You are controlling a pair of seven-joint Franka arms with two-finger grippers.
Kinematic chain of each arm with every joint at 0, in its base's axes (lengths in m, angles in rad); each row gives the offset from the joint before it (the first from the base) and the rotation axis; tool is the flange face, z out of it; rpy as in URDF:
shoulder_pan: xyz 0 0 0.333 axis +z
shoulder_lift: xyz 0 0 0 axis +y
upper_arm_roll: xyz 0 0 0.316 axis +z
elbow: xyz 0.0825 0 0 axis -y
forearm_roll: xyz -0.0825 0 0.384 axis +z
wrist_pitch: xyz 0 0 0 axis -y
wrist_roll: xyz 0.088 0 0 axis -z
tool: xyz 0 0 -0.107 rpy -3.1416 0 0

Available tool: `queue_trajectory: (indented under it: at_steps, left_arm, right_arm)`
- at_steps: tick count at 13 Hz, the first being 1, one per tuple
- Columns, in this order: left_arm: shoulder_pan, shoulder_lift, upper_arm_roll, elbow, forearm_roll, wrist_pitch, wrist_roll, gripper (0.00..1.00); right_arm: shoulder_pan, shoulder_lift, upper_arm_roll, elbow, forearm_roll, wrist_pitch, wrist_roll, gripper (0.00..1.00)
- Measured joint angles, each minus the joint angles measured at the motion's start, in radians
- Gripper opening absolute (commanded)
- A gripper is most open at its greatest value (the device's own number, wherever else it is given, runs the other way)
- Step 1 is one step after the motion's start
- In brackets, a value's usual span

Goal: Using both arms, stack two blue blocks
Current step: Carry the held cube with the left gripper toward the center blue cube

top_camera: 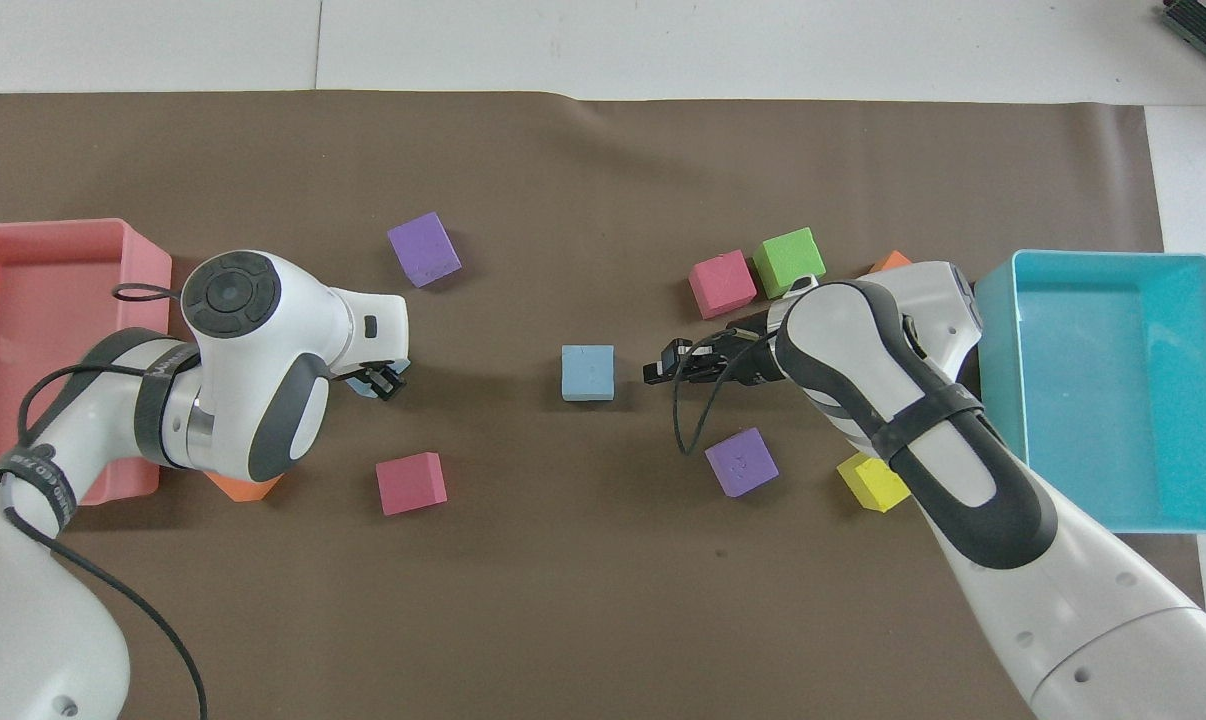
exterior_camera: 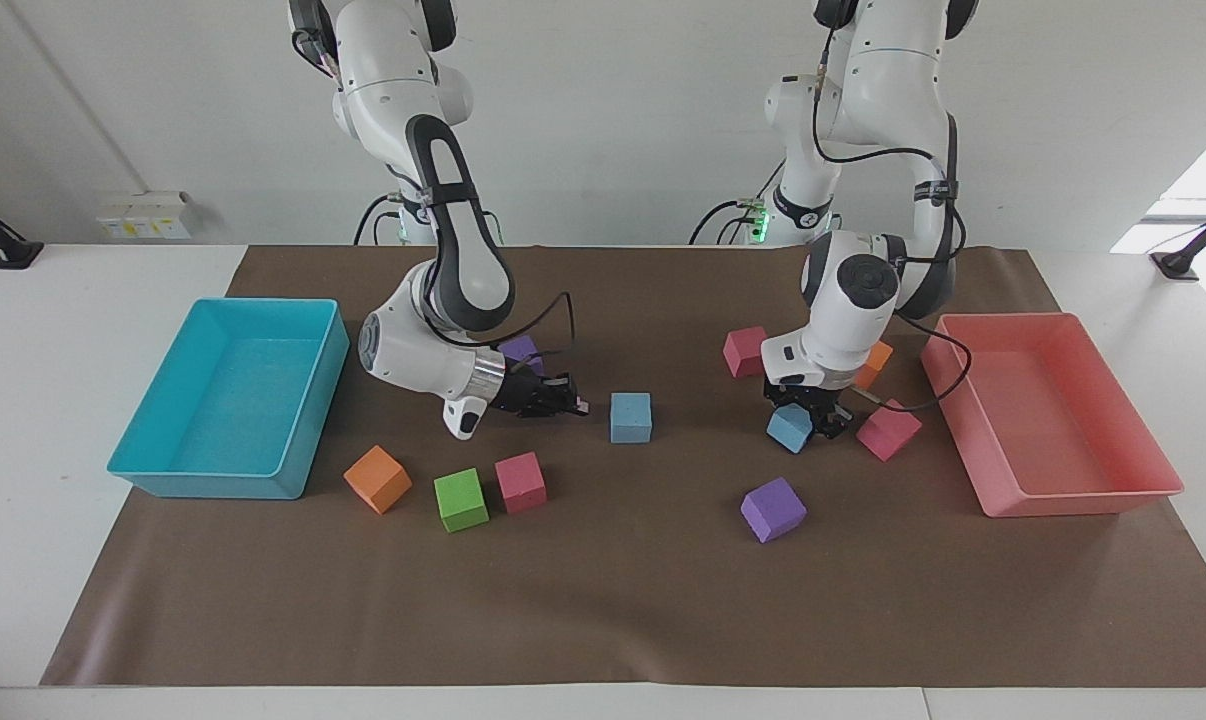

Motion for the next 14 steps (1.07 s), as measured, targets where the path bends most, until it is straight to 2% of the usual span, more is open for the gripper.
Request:
queue_trajectory:
  at_steps: [3,6,11,14]
  left_arm:
    - [-0.002,-0.001,0.0,0.051,0.0,-0.064,-0.05,0.0]
    - [-0.017,0.0,-0.001,0.108,0.001,-0.118,-0.199,0.0]
    - [-0.111,0.026,-0.004,0.214,0.0,-0.17,-0.48,0.0]
    - [-0.165,0.071,-0.005,0.321,-0.065,-0.236,-0.607,0.0]
  right_arm:
    - [0.006,0.0,0.0,0.0,0.0,0.005,0.0,0.0]
    - [0.029,0.0,0.001,-0.007,0.0,0.04,0.0,0.0]
    - [0.03,0.0,0.0,-0.016,0.0,0.044,0.0,0.0]
    - [0.036,0.0,0.0,-0.02,0.0,0.063,0.0,0.0]
